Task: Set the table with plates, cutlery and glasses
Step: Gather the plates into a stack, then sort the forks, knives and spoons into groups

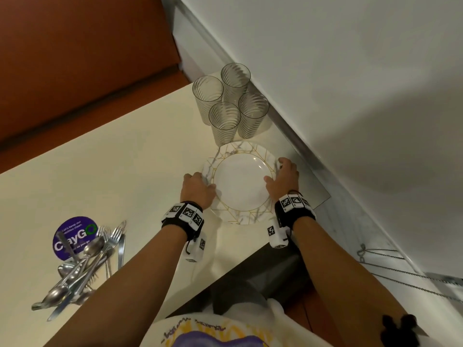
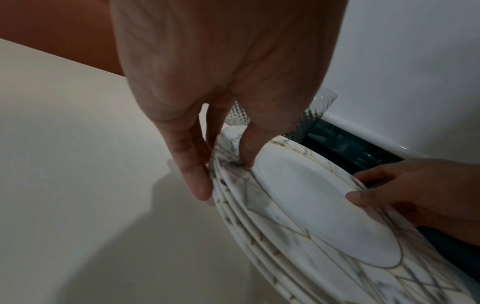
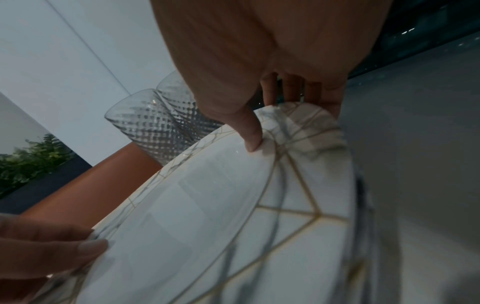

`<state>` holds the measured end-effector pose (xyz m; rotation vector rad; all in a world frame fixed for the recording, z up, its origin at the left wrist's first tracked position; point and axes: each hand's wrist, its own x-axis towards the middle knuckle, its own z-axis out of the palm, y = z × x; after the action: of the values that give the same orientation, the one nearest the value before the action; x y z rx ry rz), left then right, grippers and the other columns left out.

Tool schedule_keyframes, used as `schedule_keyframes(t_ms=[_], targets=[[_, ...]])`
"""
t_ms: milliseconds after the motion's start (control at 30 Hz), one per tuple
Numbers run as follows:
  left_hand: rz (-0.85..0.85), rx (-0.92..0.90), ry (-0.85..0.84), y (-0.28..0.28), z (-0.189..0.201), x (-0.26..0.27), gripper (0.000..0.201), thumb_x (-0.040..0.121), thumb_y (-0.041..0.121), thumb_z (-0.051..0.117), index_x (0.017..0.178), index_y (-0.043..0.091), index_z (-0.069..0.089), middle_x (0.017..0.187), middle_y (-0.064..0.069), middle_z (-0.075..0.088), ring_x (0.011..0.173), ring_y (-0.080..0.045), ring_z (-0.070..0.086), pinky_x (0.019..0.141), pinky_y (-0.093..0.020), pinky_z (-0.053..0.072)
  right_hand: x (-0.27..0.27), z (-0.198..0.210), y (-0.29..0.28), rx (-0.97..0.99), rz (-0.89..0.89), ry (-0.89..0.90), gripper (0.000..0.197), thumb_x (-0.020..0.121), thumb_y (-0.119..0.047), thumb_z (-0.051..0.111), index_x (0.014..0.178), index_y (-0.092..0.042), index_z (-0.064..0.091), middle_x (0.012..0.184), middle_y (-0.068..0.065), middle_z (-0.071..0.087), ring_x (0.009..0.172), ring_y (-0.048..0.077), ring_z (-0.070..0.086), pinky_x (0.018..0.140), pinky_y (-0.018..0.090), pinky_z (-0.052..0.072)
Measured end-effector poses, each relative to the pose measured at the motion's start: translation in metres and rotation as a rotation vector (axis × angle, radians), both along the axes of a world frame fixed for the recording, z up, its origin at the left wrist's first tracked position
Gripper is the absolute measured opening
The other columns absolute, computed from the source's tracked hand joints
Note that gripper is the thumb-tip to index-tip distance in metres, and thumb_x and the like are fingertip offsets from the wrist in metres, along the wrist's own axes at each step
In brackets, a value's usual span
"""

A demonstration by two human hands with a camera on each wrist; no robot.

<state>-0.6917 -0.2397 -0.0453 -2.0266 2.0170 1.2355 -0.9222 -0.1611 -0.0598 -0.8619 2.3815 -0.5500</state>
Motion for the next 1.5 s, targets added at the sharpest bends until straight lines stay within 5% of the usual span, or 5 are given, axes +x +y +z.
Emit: schedule_keyframes(t_ms=[567,967,1133,1367,1500], targets=[[0.021,-0.045,0.258,0.009,-0.004,0.021,0.036,0.1,0.03,0.065,0.13,0.011,0.064,0.116,-0.008,0.067,0.101,-0.023,0.065,0.09,-0.03,0.05,0.006,0.02,-0.013,-0.018,-0.007,0.272,0.053,0.077,-0.016,0.068,0.128,-0.019,0.053,0.135,0.013,0.049,0.126,0.039,0.04,0.105,0.048,0.037],[0.227,-0.149,0.275,0.035,0.002,0.195,0.017,0.098,0.011,0.06,0.103,0.019,0.075,0.089,0.002,0.073,0.079,-0.019,0.072,0.08,-0.031,0.059,0.212,0.016,-0.031,-0.364,0.504,0.02,0.024,0.079,0.001,0.058,0.091,-0.016,0.069,0.091,0.003,0.067,0.085,0.026,0.058,0.077,0.043,0.051],[0.269,-0.164,0.251,0.055,0.002,0.288,0.012,0.099,0.014,0.063,0.104,0.019,0.073,0.085,0.004,0.069,0.075,-0.004,0.063,0.07,-0.011,0.049,0.309,0.01,-0.024,-0.231,0.591,-0.181,0.022,0.086,-0.003,0.055,0.091,-0.019,0.07,0.093,-0.002,0.07,0.081,0.015,0.063,0.075,0.028,0.052],[0.117,-0.101,0.034,0.086,-0.006,0.374,0.02,0.084,0.046,0.079,0.09,0.033,0.065,0.091,0.01,0.069,0.083,-0.013,0.066,0.077,-0.032,0.056,0.399,0.002,-0.002,0.024,0.629,-0.171,0.005,0.084,-0.022,0.071,0.088,-0.018,0.071,0.089,-0.001,0.07,0.085,0.02,0.066,0.082,0.036,0.057],[-0.013,-0.082,-0.088,0.095,-0.017,0.385,0.032,0.082,0.054,0.08,0.085,0.032,0.057,0.09,0.011,0.061,0.079,-0.011,0.062,0.071,-0.031,0.05,0.416,0.0,0.007,0.196,0.538,-0.063,0.036,0.076,-0.043,0.083,0.096,-0.017,0.067,0.096,0.0,0.066,0.089,0.022,0.065,0.083,0.037,0.057]])
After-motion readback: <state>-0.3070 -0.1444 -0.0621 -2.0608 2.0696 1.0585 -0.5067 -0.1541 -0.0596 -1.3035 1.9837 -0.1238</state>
